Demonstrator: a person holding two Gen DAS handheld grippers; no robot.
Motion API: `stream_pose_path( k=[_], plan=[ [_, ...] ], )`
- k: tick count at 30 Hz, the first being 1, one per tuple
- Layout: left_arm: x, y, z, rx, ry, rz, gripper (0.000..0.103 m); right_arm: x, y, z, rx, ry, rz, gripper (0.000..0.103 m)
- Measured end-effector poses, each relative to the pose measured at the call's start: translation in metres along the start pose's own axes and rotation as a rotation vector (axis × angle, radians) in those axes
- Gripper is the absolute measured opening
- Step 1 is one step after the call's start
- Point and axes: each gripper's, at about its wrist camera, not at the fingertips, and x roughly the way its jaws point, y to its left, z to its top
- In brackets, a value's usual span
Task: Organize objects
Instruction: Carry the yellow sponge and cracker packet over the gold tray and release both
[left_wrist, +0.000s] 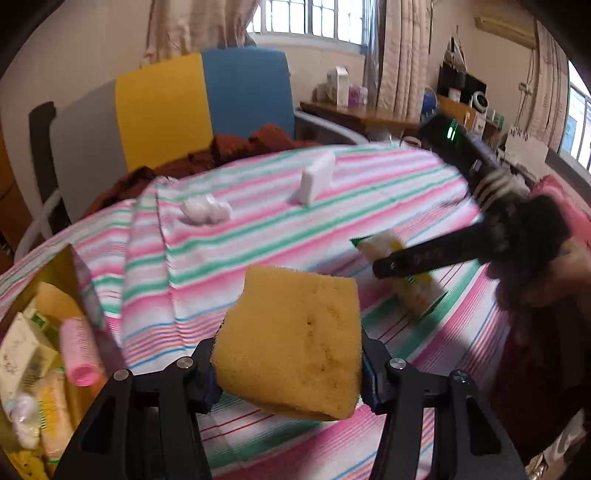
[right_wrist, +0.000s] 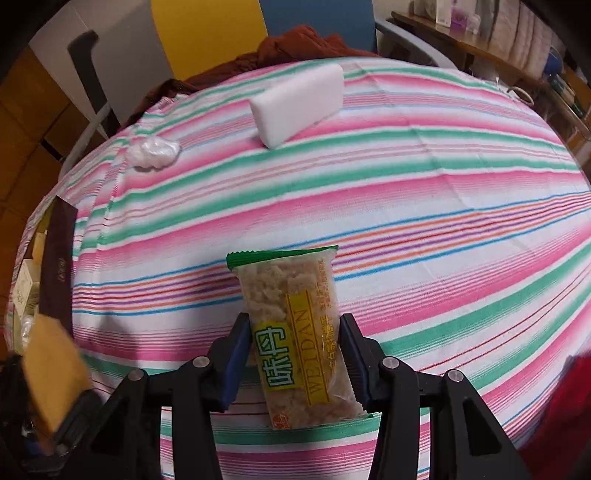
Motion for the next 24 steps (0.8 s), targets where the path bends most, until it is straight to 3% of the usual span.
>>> stream_pose_path(
  k=[12, 24],
  plan=[
    [-0.064, 0.062, -0.001, -0.177, -0.069, 0.098, 0.058, -0.001, 0.023, 0.001, -0.077, -0.04, 0.02, 0.048],
    [-0.087, 0.112, -0.029, -0.294, -0.067, 0.177, 0.058, -0.003, 0.055, -0.017, -0.126, -0.012, 0.081, 0.048]
  ],
)
